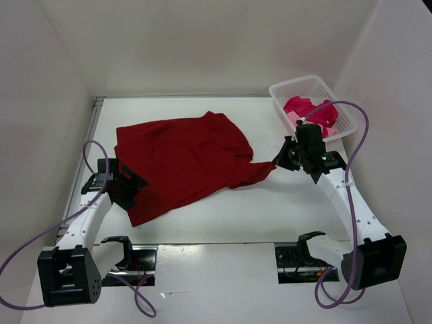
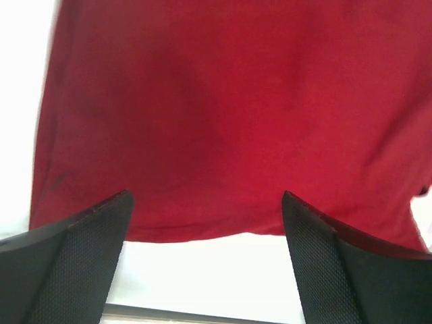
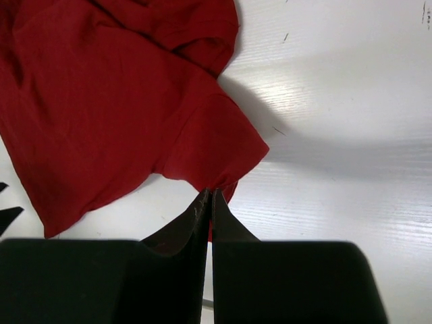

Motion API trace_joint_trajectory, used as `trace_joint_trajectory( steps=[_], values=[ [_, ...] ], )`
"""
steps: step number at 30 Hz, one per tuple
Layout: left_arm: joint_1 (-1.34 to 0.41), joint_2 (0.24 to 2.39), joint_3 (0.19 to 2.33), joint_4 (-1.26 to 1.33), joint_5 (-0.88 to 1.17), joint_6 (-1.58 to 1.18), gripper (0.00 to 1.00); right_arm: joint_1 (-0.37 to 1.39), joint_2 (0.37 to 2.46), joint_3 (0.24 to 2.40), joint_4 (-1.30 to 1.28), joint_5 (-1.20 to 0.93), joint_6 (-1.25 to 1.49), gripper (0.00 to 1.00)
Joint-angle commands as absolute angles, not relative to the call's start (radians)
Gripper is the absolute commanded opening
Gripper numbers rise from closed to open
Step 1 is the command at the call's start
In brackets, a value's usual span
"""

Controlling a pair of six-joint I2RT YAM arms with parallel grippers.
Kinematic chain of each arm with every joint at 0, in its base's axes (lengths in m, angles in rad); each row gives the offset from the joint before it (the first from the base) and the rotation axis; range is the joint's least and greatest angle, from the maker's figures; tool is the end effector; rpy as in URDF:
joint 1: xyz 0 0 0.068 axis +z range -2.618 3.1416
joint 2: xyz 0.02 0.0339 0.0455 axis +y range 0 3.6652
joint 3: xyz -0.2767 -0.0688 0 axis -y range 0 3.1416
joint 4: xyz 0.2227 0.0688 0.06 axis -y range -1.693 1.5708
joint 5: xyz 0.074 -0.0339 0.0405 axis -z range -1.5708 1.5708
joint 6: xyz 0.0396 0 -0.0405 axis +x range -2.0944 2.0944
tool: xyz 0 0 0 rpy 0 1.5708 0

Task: Fold and stack the t-shirts

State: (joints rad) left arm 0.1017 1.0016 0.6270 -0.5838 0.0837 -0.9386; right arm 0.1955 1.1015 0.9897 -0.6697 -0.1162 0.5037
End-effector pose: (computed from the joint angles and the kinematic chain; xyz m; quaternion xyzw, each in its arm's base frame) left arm 0.1648 0.0135 0.2281 -0.4625 0.8329 -0.1588 0.2590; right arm 0.1985 0.0440 0.3152 0.1194 0.9141 0.1818 0.3423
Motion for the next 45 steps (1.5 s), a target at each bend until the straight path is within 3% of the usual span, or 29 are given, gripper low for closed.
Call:
trace_joint_trajectory(
  steps=[1, 3, 7, 9, 16, 21, 26, 28, 29, 33, 36, 38, 39, 42, 45],
  values=[
    [0.127, 0.985, 0.552, -0.522, 0.123, -1.099, 0.80, 0.189, 1.095, 1.006, -0.681, -0.109, 0.488, 0.05],
    [0.127, 0.985, 0.510, -0.503, 0.123, -1.117, 0.41, 0.189, 1.095, 1.006, -0.667, -0.120, 0.488, 0.05],
    [0.127, 1.081, 0.526, -0.324, 0.055, -1.126, 0.41, 0.189, 1.117, 0.985, -0.640, -0.155, 0.488, 0.05],
    [0.127, 1.224, 0.573, -0.255, 0.046, -1.111, 0.34, 0.189, 1.126, 0.973, -0.608, -0.155, 0.488, 0.05],
    [0.114, 1.670, 0.800, -0.152, 0.069, -1.026, 0.28, 0.189, 1.192, 0.963, -0.529, -0.127, 0.520, 0.05],
    [0.060, 1.833, 1.003, -0.156, 0.066, -0.996, 0.24, 0.179, 1.245, 1.012, -0.456, -0.086, 0.552, 0.05],
    [0.029, 2.023, 1.353, -0.219, 0.095, -1.006, 0.26, 0.170, 1.343, 1.089, -0.399, -0.065, 0.575, 0.05],
    [0.029, 2.066, 1.442, -0.262, 0.086, -1.006, 0.34, 0.170, 1.382, 1.120, -0.388, -0.064, 0.584, 0.05],
    [0.029, 2.066, 1.494, -0.274, 0.077, -0.990, 0.47, 0.170, 1.414, 1.146, -0.388, -0.064, 0.584, 0.05],
    [0.043, 1.918, 1.407, -0.284, 0.045, -0.919, 0.72, 0.170, 1.399, 1.143, -0.365, -0.109, 0.603, 0.05],
    [0.095, 1.713, 1.242, -0.224, 0.029, -0.908, 0.75, 0.170, 1.368, 1.120, -0.374, -0.121, 0.603, 0.05],
    [0.116, 1.585, 1.113, -0.224, -0.014, -0.885, 0.66, 0.170, 1.344, 1.108, -0.374, -0.144, 0.603, 0.05],
    [0.130, 1.545, 1.026, -0.236, -0.029, -0.876, 0.51, 0.170, 1.344, 1.098, -0.374, -0.144, 0.594, 0.05],
    [0.208, 1.416, 0.887, -0.226, -0.006, -0.920, 0.27, 0.170, 1.324, 1.089, -0.383, -0.167, 0.583, 0.05],
    [0.256, 1.362, 0.758, -0.187, 0.017, -0.977, 0.23, 0.170, 1.300, 1.068, -0.396, -0.167, 0.574, 0.05]
  ],
)
